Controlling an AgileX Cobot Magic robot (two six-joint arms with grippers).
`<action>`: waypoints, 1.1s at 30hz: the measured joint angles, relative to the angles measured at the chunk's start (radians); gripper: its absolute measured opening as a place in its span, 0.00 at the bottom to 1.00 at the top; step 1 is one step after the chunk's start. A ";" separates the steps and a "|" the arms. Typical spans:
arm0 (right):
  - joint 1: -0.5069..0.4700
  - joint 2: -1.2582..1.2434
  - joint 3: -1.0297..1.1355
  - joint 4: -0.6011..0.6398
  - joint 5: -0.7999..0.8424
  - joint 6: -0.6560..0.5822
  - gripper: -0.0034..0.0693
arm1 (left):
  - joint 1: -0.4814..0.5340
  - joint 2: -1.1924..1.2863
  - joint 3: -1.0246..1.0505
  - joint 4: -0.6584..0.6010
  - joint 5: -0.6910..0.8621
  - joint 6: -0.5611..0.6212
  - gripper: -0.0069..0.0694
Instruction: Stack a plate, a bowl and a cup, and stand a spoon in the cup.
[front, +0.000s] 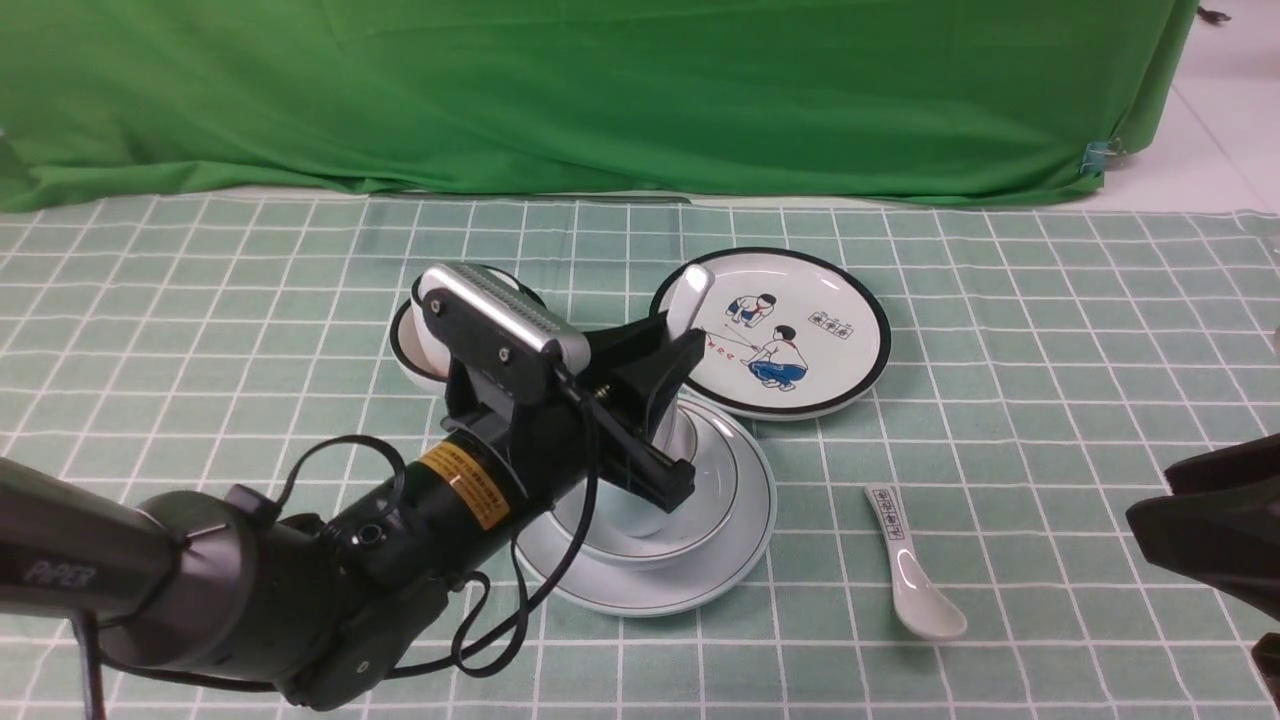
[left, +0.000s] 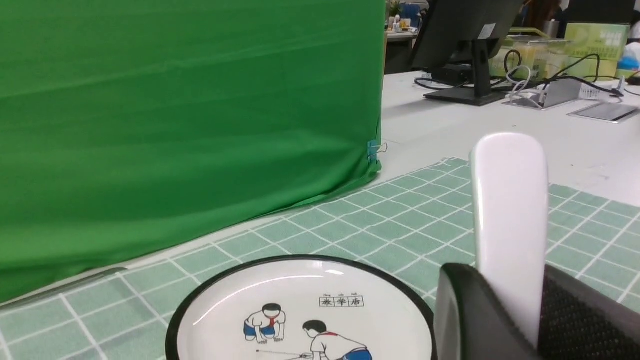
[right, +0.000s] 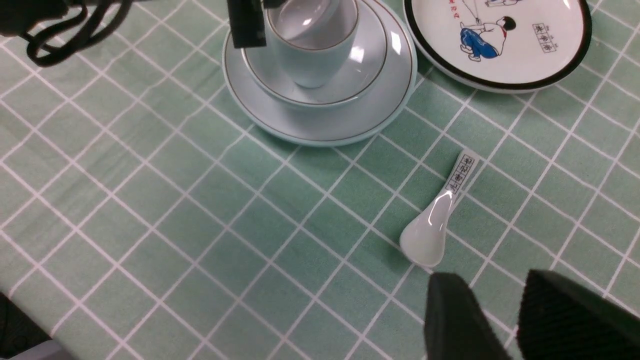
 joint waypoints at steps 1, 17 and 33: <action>0.000 0.000 0.000 0.000 0.000 0.006 0.37 | 0.000 0.000 0.000 -0.002 0.000 0.004 0.24; 0.000 0.000 0.000 0.004 0.028 0.021 0.37 | 0.001 -0.006 0.001 -0.010 0.026 0.029 0.49; 0.000 -0.037 -0.051 0.000 0.045 0.013 0.30 | 0.001 -0.795 0.039 0.027 0.999 -0.148 0.10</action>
